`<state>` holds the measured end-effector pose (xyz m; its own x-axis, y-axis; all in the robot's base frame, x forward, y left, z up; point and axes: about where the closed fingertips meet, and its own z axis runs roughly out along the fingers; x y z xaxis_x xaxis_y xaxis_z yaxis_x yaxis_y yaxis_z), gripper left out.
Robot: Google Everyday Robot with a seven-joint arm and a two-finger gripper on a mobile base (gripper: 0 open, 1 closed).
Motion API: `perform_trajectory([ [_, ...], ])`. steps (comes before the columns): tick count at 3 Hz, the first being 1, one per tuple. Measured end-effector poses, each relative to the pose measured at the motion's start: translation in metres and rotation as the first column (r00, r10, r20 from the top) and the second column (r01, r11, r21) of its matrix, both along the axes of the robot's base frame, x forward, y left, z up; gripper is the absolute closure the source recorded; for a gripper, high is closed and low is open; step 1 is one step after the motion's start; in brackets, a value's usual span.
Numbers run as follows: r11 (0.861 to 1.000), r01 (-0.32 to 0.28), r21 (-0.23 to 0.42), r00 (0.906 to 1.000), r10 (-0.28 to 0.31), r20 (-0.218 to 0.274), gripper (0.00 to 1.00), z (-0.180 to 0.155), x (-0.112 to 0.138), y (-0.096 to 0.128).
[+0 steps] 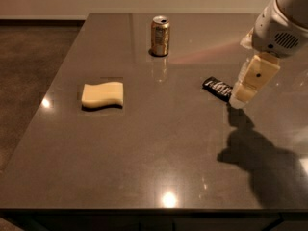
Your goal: Move rxbar chocolate near sponge
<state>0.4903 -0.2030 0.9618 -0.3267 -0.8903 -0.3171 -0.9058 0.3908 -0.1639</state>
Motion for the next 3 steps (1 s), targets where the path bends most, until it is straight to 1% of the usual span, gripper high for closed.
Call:
perform_trajectory([
  [1, 0.994, 0.076, 0.078, 0.9967, -0.074, -0.033, 0.0, -0.021, 0.026, 0.002],
  [2, 0.982, 0.148, 0.117, 0.9867, -0.139, -0.084, 0.0, -0.055, 0.057, 0.002],
  [3, 0.98, 0.177, 0.092, 0.9818, -0.17, -0.085, 0.0, -0.079, 0.076, 0.0],
])
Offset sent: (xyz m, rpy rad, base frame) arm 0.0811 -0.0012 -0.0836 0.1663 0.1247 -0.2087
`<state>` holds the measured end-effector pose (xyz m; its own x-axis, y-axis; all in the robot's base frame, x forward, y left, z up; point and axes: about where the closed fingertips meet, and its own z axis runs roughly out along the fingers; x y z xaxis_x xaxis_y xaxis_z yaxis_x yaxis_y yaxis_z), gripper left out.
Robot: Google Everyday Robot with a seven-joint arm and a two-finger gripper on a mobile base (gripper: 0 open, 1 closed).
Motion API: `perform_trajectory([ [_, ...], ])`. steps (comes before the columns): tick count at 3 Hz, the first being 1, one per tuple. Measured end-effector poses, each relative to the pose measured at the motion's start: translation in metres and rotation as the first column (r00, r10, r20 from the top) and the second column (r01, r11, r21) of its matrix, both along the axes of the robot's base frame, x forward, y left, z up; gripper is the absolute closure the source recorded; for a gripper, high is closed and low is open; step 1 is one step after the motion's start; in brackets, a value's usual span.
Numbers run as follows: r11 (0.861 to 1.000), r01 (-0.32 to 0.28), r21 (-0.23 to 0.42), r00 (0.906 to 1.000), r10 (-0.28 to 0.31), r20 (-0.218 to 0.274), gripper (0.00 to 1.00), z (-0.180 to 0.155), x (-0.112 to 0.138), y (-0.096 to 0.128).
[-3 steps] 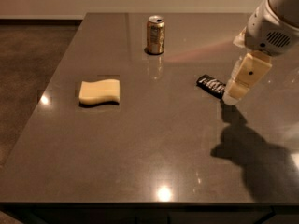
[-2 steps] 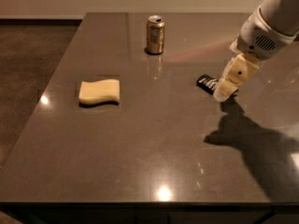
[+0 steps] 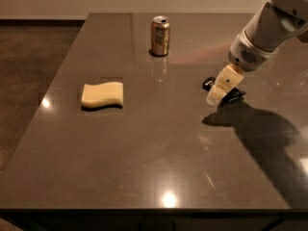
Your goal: Move rxbar chocolate near sponge
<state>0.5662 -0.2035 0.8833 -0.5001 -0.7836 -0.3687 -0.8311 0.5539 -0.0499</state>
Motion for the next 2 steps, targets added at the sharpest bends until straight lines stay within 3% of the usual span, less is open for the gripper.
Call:
perform_trajectory([
  [2, 0.999, 0.017, -0.041, 0.9996, -0.018, -0.02, 0.0, -0.029, 0.025, -0.011],
])
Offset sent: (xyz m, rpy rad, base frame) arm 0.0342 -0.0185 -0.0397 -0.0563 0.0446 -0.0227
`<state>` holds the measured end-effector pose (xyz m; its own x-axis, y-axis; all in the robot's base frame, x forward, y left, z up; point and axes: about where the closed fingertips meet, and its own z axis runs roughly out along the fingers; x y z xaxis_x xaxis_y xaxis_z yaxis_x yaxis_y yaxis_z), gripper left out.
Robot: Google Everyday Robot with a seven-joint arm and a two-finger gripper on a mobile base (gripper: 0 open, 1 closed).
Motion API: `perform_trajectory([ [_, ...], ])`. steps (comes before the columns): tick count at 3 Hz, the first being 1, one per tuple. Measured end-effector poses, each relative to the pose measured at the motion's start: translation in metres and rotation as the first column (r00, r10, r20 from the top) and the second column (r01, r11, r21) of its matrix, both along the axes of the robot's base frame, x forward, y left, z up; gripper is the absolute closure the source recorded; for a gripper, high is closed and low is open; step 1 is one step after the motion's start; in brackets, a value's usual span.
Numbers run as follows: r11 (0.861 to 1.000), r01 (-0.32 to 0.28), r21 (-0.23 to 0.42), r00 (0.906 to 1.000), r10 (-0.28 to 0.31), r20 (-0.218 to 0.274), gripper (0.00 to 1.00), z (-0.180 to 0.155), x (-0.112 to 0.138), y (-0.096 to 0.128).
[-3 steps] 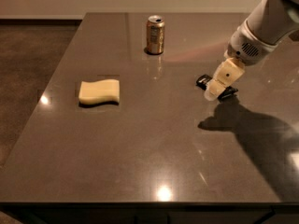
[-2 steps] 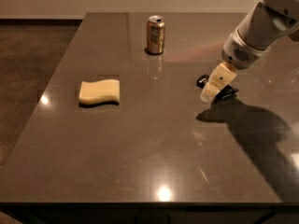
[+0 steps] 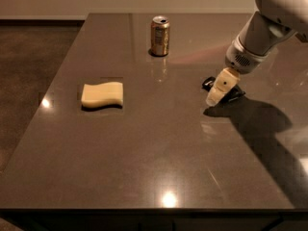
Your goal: Move rxbar chocolate near sponge
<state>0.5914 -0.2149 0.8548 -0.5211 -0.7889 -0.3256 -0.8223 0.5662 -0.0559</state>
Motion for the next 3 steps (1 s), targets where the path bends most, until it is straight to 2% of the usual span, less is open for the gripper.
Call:
perform_trajectory([
  [2, 1.0, 0.026, 0.004, 0.9984, -0.026, -0.051, 0.36, -0.014, 0.0047, -0.0113],
  [3, 1.0, 0.03, 0.0, 0.997, -0.03, -0.072, 0.6, -0.017, 0.0036, -0.0146],
])
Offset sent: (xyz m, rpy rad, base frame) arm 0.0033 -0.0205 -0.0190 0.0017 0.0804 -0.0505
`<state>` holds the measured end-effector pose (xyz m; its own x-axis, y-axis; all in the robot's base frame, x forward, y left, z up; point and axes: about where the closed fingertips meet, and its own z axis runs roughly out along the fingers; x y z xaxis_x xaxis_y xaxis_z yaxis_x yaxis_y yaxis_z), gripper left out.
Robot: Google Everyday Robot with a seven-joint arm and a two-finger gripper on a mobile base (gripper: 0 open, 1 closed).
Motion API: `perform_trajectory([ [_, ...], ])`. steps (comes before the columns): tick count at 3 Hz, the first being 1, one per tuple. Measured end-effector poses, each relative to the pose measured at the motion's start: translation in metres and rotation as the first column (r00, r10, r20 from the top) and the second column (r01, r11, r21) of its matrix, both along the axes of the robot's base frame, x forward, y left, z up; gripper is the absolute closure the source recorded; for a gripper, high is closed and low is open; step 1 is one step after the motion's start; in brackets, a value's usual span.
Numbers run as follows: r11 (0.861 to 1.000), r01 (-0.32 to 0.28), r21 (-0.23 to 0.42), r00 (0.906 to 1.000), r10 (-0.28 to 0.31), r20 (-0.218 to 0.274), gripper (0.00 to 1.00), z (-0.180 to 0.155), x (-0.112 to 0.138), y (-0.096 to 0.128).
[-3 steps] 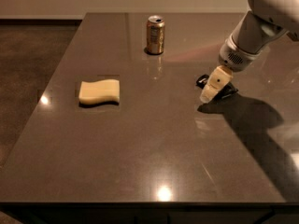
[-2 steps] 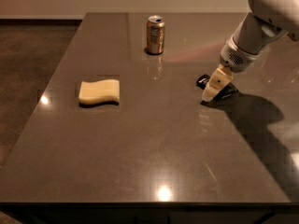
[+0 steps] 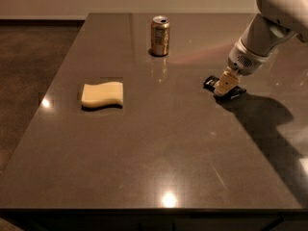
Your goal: Move rxbar chocolate near sponge
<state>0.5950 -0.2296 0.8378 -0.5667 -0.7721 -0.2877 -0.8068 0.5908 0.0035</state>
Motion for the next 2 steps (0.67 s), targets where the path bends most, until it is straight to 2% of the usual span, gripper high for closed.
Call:
perform_trajectory([
  [2, 1.0, -0.001, 0.0, 1.0, 0.001, -0.002, 1.0, 0.002, -0.0001, 0.0002],
])
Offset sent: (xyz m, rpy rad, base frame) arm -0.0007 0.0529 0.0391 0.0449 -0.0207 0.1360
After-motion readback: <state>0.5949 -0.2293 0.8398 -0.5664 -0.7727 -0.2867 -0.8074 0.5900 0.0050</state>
